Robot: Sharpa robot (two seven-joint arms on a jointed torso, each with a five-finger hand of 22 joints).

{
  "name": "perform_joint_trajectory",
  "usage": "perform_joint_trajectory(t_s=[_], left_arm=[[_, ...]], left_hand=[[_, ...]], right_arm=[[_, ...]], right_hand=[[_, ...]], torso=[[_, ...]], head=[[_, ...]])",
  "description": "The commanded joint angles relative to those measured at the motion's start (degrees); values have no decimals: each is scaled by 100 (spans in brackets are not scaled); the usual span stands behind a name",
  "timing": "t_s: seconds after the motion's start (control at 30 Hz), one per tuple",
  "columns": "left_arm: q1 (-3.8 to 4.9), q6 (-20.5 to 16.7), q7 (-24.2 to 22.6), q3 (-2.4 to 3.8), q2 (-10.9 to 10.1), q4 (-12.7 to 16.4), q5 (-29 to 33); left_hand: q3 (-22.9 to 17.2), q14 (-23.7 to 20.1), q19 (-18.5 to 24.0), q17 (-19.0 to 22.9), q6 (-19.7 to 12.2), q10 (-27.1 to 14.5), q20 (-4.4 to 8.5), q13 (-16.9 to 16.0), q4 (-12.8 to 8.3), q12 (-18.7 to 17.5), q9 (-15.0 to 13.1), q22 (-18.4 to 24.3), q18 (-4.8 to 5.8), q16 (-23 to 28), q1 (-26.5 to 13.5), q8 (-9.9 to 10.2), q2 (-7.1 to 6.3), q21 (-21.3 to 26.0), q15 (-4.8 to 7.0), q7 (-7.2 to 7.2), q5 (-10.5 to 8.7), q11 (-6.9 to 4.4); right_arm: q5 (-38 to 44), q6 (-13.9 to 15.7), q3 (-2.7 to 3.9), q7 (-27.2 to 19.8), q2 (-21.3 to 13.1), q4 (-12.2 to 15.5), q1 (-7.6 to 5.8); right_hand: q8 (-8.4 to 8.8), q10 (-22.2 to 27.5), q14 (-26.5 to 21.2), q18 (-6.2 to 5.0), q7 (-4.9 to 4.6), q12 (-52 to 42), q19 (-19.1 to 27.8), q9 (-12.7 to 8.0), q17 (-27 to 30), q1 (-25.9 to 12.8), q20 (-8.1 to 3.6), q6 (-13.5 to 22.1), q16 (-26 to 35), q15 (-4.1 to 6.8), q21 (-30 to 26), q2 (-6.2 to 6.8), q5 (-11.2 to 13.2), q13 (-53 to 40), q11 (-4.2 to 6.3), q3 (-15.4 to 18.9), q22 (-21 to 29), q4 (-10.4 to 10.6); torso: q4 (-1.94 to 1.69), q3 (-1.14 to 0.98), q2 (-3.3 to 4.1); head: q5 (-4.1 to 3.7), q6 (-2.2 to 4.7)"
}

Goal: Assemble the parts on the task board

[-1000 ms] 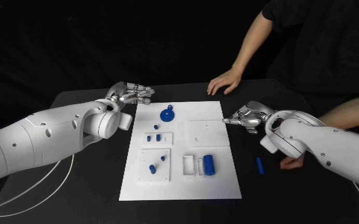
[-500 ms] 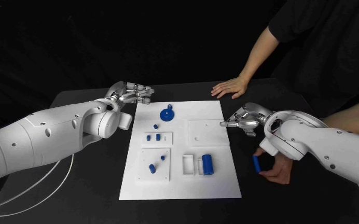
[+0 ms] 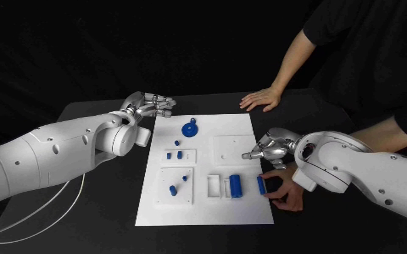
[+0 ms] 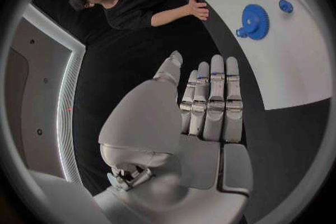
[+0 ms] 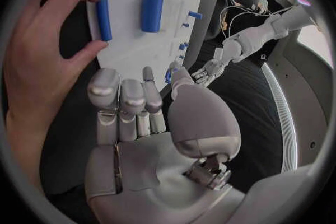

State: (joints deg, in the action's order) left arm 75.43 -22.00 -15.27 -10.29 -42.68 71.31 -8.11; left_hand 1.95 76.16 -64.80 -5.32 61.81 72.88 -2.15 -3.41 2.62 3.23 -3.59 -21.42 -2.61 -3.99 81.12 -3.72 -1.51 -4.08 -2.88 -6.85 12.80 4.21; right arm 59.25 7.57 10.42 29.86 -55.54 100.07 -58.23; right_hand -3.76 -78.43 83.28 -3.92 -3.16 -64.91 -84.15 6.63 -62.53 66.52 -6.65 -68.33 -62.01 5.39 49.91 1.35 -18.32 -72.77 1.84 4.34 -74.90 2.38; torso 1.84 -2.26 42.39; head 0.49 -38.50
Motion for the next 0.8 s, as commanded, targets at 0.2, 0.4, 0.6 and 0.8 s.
perform_joint_trajectory(t_s=[0.2, 0.4, 0.6, 0.8], left_arm=[[5, 51, -48, 4, 10, 9, -2], [5, 49, -46, 4, 8, 9, -2], [5, 48, -46, 4, 6, 13, -2], [5, 46, -44, 4, 0, 17, -2]], left_hand=[[24, 0, -40, -7, -38, -9, 2, -5, -2, 13, 0, 6, 53, 2, 51, 13, 4, -32, -32, -15, 21, 15], [24, 0, -40, -7, -38, -9, 2, -5, -2, 13, 0, 6, 53, 2, 51, 13, 4, -32, -32, -15, 21, 15], [24, 0, -40, -7, -38, -9, 2, -5, -2, 13, 0, 6, 53, 2, 51, 13, 4, -32, -32, -15, 21, 15], [39, -2, -42, -7, -49, -14, 0, -5, -13, 14, 0, 46, 53, 0, 42, 13, 1, -38, -33, -19, 17, 18]], right_arm=[[-122, 383, -8, -43, -40, 55, 2], [-120, 271, -9, -43, -30, 77, 1], [-104, 143, -9, 11, -5, 153, 1], [-31, -142, -9, 200, 5, 211, 1]], right_hand=[[10, -18, 16, 2, 28, -17, -331, 11, -13, -32, -17, -49, -9, 17, 40, 49, -10, -23, 29, 132, -595, 60], [12, -10, 14, 0, 24, -1, -326, 12, -8, -28, -15, -37, -4, 16, 19, 60, -15, -13, 25, 164, -588, 76], [11, -8, 13, 1, 23, 1, -327, 14, -5, -15, -13, -34, -1, 14, 21, 56, -11, -12, 25, 188, -588, 85], [11, -6, 12, 3, 23, 4, -325, 15, -6, 3, -11, -32, -2, 13, 8, 41, -14, -11, 24, 201, -586, 88]], torso=[[0, 4, -1], [-3, -5, 4], [-7, -3, 2], [-3, -1, 2]], head=[[12, 18], [21, 17], [22, 20], [34, 15]])
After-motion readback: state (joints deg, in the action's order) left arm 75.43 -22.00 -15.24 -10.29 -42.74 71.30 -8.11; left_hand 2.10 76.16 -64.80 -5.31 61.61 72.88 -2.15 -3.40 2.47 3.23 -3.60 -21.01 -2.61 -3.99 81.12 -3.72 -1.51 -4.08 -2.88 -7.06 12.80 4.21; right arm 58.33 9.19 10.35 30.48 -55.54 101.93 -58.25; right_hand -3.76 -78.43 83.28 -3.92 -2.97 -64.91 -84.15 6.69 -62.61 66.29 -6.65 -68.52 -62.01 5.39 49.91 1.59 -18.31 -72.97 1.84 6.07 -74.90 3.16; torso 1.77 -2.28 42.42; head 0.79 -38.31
